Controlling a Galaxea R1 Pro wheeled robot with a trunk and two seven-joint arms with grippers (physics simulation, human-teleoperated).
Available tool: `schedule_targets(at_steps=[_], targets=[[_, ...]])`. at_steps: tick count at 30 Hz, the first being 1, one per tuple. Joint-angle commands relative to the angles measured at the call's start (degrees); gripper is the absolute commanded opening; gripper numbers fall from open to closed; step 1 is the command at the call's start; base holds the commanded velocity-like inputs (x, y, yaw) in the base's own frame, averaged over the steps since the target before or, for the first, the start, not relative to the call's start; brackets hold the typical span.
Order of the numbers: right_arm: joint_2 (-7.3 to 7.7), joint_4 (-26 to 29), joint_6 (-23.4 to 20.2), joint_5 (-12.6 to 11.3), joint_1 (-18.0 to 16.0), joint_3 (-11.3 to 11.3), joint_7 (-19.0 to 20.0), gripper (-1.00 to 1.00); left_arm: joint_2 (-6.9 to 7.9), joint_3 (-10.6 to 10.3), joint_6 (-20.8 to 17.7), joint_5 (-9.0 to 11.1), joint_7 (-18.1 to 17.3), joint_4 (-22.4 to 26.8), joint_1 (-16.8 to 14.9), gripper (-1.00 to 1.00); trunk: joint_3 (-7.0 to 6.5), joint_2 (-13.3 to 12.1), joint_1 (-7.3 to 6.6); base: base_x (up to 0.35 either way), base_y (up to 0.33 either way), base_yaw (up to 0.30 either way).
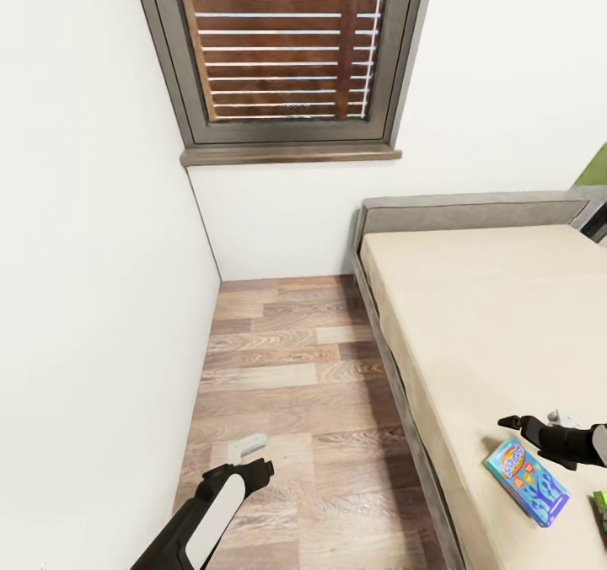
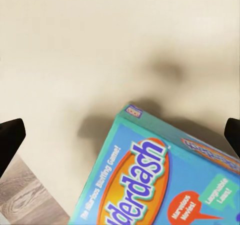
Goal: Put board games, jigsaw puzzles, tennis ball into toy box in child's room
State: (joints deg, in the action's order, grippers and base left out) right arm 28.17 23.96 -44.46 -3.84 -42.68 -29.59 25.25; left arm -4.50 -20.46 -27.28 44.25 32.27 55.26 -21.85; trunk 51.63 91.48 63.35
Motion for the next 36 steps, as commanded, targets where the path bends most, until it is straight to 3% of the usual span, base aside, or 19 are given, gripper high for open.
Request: schedule_targets(at_steps=[1, 36], targets=[[-0.05, 0.03, -0.41, -0.36, -0.03, -0.21, -0.12, 1.0, 0.02, -0.11, -0.05, 0.53, 0.52, 0.09, -0.03, 1.0, 0.04, 0.02, -0.01, -0.022, -0.019, 0.0], [-0.38, -0.04, -0.46, 0.0, 0.08, -0.01, -0.16, 1.0, 0.01, -0.06, -0.05, 0.54, 0.52, 0.09, -0.03, 1.0, 0.04, 0.02, -0.01, -0.004, -0.003, 0.0]])
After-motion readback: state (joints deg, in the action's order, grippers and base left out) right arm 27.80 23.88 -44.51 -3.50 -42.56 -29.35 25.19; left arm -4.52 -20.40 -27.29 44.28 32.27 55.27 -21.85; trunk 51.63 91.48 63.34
